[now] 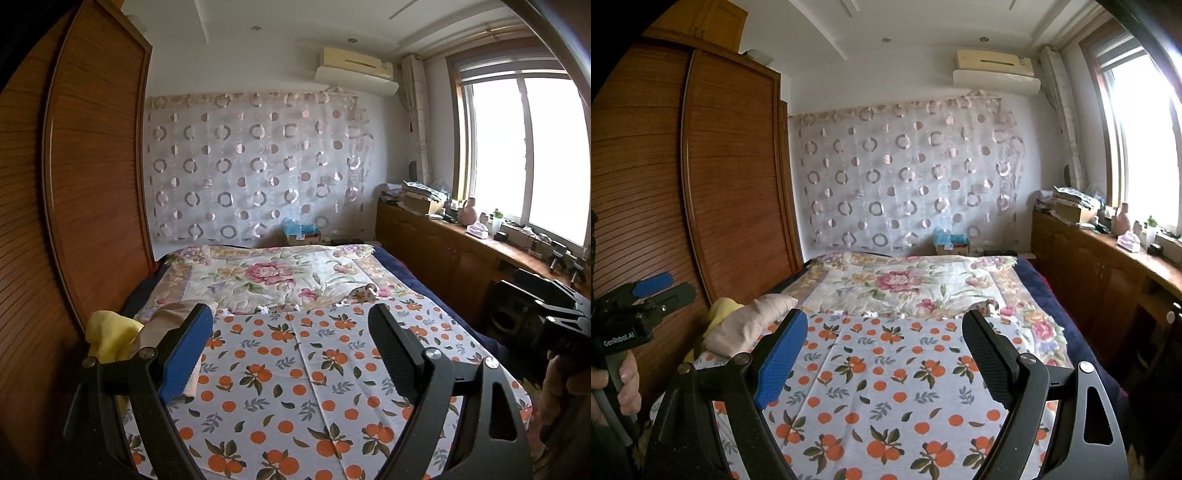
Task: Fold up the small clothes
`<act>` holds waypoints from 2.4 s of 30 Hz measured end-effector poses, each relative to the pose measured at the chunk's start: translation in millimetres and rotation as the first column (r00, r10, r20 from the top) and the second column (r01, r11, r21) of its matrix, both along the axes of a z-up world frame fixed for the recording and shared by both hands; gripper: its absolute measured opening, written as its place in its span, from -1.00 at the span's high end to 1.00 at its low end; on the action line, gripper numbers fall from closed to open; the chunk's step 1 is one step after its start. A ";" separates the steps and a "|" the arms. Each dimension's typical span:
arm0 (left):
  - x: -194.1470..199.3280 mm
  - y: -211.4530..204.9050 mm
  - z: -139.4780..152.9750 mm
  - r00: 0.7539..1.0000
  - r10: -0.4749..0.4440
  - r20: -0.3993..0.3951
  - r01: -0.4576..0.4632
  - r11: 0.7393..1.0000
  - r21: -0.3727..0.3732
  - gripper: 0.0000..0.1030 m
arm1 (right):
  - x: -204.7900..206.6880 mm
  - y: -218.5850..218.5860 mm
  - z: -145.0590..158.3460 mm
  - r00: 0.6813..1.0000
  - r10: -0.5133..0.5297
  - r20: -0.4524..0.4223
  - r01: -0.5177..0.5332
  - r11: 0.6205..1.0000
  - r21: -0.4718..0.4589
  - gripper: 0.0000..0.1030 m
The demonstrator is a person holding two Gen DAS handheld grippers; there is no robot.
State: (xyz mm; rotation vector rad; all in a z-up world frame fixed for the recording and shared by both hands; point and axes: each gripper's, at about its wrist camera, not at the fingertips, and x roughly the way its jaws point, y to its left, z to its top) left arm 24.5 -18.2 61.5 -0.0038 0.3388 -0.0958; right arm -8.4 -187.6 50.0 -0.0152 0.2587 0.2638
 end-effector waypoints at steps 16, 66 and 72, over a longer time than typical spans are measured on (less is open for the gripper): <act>1.0 0.3 -7.4 1.000 0.023 -0.005 -0.023 1.000 0.012 -0.68 | 1.3 -5.6 3.2 1.000 0.001 -0.001 -0.001 1.000 0.000 -0.69; 2.1 5.1 -12.0 1.000 0.030 -0.001 -0.030 0.999 0.015 -0.68 | 10.0 -18.9 1.4 1.000 0.001 -0.010 -0.001 1.000 -0.013 -0.69; 1.9 5.3 -12.3 1.000 0.029 -0.003 -0.029 0.999 0.015 -0.68 | 10.2 -21.2 1.5 1.000 0.002 -0.008 -0.002 1.000 -0.014 -0.69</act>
